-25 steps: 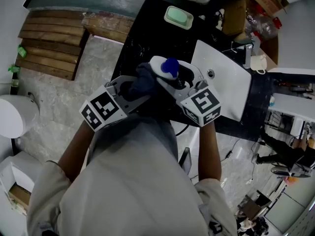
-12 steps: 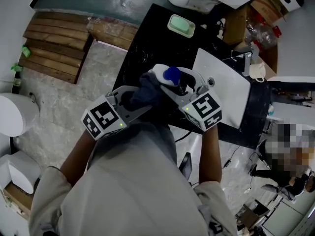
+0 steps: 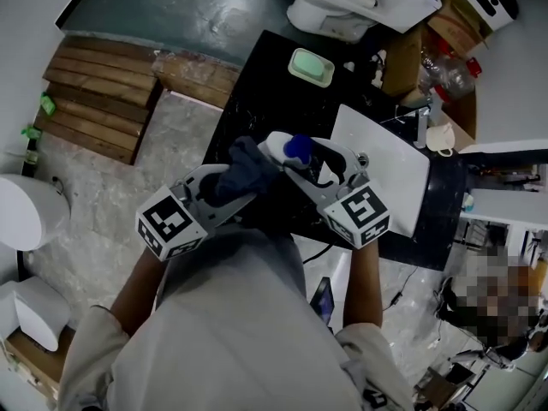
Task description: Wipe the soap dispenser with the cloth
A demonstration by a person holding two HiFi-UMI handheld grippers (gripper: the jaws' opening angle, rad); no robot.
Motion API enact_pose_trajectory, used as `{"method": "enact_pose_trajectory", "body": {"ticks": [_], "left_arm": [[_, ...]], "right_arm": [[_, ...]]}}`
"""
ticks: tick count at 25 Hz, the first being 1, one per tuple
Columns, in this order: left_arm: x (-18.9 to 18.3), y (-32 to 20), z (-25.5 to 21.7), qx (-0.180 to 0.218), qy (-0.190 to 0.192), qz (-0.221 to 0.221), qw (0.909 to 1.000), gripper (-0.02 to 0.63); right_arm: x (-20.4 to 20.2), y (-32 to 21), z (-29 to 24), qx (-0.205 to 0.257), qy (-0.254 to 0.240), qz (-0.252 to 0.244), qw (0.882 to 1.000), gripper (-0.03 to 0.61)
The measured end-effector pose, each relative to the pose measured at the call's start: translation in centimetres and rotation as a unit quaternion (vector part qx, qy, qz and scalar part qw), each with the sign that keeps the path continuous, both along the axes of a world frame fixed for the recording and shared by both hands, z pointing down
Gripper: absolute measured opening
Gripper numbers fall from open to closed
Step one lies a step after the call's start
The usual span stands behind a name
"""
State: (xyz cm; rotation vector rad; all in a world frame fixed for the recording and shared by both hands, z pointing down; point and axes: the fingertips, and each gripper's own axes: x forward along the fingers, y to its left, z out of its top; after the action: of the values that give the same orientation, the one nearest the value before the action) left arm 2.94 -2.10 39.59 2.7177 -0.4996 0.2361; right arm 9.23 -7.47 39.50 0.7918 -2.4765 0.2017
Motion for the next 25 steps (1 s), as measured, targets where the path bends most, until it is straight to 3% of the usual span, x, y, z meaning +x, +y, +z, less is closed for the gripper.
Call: {"method": "enact_pose_trajectory", "body": {"ticks": [5,12,15,25], "left_arm": [[-0.9,-0.5,-2.0,0.045,0.020,-0.020,0.9986,0.109],[-1.1,-2.2,-4.5,0.064,0.046,-0.052,0.9955,0.109],[-1.1,-3.1,-5.6,0.064,0.059,-0.067,0.9940,0.109],[-2.0,-4.7,-6.6,0.061,0.064,-0.096,0.9915,0.109]], "right_arm": [[1.2,1.1,-2.2,0.018,-0.059,0.048,0.997,0.202],[3.2,2.3,-5.9,0.074,-0.107,0.112,0.985,0.010],[3.9,3.1,-7.0,0.080,-0.131,0.135,0.979,0.002],[5.1,6.1,-8.2,0.098,-0.126,0.175,0.971,0.000]]}}
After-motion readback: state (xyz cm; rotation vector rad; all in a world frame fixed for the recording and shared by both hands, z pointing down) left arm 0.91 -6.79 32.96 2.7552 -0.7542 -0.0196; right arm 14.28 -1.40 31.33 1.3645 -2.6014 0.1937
